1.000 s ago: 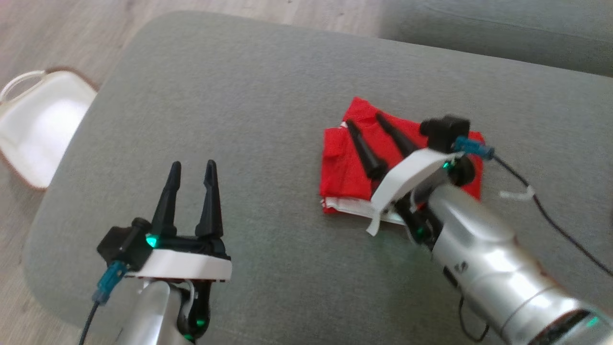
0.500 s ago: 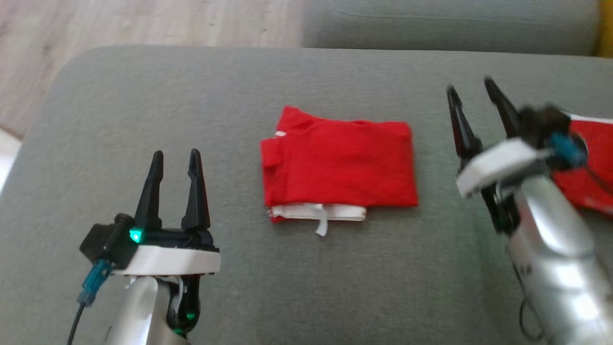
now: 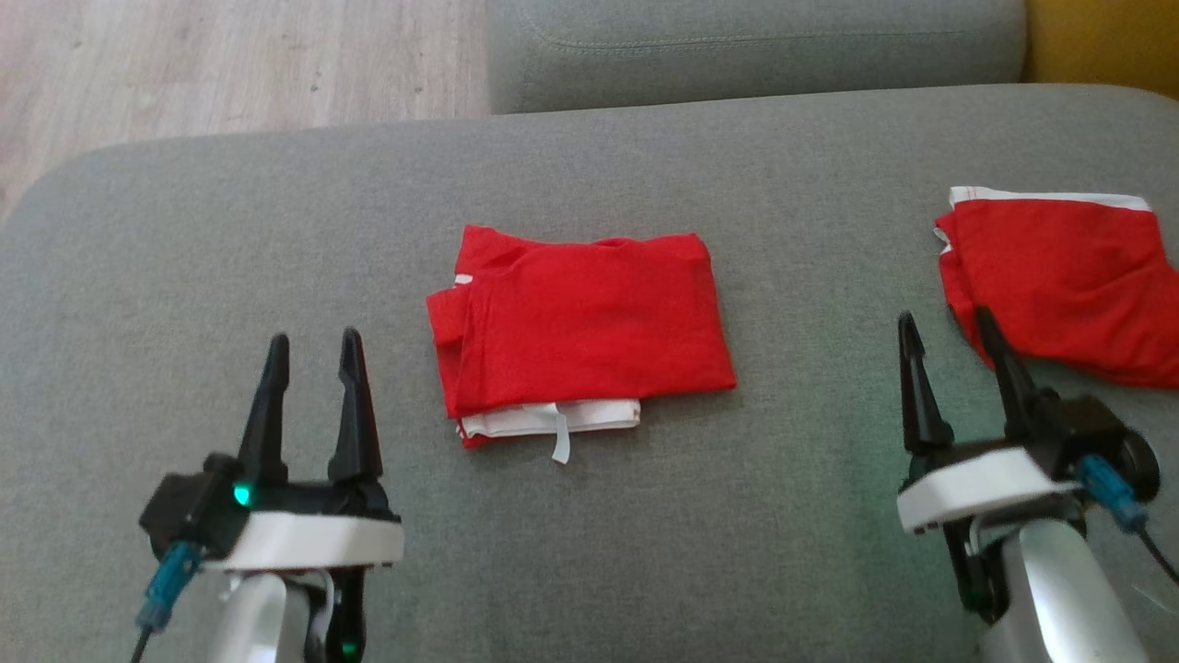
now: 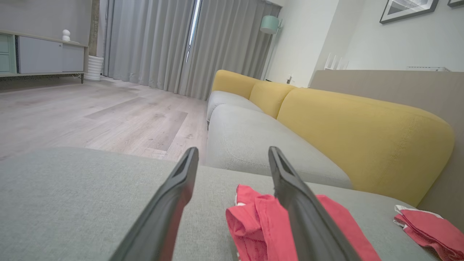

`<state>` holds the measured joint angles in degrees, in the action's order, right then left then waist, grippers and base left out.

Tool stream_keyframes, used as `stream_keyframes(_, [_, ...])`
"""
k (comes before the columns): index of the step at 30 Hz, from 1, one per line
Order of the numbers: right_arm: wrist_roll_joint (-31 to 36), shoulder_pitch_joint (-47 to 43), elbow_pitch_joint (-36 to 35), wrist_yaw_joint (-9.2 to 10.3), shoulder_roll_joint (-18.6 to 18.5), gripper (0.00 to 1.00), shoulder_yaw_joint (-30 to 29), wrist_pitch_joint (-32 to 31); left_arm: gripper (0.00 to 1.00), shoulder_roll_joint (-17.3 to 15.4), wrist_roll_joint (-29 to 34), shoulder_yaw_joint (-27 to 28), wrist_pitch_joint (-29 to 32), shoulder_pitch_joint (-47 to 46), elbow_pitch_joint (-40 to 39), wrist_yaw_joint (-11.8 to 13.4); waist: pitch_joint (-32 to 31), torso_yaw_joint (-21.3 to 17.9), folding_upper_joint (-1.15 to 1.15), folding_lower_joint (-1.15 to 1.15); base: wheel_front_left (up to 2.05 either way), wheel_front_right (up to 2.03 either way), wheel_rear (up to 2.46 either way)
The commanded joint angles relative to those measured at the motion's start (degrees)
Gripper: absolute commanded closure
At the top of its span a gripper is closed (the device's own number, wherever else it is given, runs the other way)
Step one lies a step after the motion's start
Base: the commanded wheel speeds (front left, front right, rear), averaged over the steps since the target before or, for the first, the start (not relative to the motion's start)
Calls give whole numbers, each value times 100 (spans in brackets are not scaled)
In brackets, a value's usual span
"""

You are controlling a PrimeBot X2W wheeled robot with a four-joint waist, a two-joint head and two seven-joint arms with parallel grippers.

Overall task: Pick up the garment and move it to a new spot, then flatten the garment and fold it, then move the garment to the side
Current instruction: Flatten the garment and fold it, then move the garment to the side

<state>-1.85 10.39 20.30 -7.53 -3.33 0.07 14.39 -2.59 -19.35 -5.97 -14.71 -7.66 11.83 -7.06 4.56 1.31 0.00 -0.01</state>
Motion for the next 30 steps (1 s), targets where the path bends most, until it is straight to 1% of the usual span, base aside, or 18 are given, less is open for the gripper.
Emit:
stream_keyframes(1, [-49,131,-259,4,40,0,127,61,0,-29,1,179,-29,-102,-200,7,-18,-15,0,1,0,0,0])
stream_keyframes(5, [-190,33,-347,4,43,0,175,61,0,-29,-9,134,-29,-60,-217,20,-52,-10,0,1,0,0,0])
stream_keyframes(11, [-194,30,-370,4,44,0,219,61,0,-29,-24,115,-29,-89,-248,25,-64,66,0,1,0,0,0])
stream_keyframes(16, [-171,88,-350,4,45,0,225,51,0,-29,-41,30,-29,-107,-252,19,21,202,0,1,0,0,0])
stream_keyframes(20, [-99,267,-260,4,45,0,222,-81,0,-29,-49,-56,-29,-205,-267,14,169,351,0,1,0,0,0])
stream_keyframes(24, [-53,543,-13,4,45,0,246,-346,0,-29,-84,-146,-29,-343,-293,17,351,540,0,1,0,0,0])
stream_keyframes(30, [-466,1044,680,4,45,0,530,-782,0,-29,-127,-307,-29,-517,-295,21,612,831,0,1,0,0,0])
